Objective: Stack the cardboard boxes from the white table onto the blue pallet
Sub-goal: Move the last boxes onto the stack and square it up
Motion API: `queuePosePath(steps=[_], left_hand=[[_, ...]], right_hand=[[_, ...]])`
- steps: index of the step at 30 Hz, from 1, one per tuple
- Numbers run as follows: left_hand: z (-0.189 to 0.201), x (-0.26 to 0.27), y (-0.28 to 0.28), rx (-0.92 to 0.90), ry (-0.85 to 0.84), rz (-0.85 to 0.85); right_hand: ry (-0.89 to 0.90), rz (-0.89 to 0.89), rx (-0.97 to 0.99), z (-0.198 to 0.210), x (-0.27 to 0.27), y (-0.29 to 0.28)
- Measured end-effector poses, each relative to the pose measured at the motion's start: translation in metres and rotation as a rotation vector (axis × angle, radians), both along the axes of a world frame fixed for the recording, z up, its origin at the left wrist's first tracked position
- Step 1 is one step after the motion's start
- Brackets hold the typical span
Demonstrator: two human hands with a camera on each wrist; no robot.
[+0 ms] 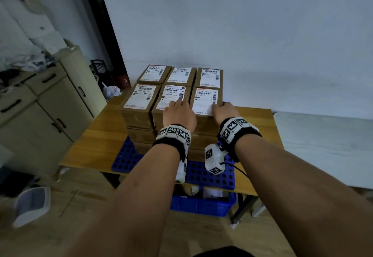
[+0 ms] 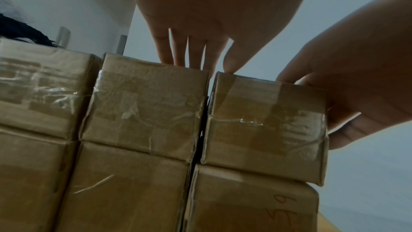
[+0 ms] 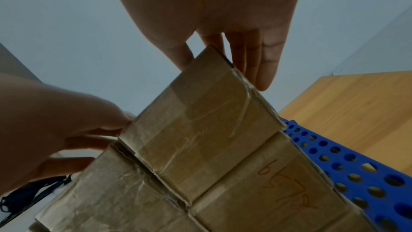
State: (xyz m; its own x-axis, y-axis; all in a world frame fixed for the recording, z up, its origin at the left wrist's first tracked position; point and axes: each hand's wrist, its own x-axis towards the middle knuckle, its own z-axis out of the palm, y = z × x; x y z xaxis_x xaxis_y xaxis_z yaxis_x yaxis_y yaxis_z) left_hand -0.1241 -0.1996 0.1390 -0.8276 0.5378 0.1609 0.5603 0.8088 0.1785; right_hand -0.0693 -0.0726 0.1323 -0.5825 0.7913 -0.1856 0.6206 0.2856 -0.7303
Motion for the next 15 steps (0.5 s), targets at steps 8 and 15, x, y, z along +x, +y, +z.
queuePosePath(steps=[8,15], left_hand=[[0.002,-0.008,-0.005,0.078,-0.029,-0.007],[0.007,-0.019,-0.012,0.097,-0.041,0.12]], right_hand=[[0.036,-0.045,0.172,0.01,-0.006,-0.009],[0.04,0.015,0.243,0.015,-0.011,-0.009]])
